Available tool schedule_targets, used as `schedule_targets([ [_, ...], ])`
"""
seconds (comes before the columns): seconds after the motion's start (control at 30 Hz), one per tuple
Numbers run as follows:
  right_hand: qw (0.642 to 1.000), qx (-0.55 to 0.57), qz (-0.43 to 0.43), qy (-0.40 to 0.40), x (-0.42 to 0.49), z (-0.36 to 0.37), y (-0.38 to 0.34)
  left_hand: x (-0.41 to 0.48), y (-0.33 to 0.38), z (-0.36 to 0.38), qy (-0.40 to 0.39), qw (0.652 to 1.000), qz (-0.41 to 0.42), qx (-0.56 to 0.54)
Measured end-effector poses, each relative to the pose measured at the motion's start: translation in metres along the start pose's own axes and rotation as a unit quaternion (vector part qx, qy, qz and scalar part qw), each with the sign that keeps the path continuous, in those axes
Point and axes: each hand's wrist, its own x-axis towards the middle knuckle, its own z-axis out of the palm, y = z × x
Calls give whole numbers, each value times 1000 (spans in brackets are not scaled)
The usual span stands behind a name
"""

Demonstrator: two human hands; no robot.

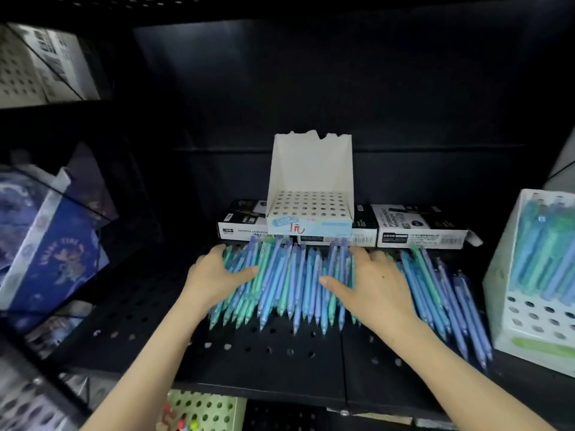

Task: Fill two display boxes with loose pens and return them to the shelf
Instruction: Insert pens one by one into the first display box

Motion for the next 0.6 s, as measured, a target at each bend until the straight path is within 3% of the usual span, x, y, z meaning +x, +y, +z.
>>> schedule_targets([
  [0.23,999,46,13,14,0,-3,0,10,0,-3,-10,990,-58,-128],
  [0.6,994,109,-2,-23,1,-8,-1,8,-9,-10,-35,995,14,-94],
])
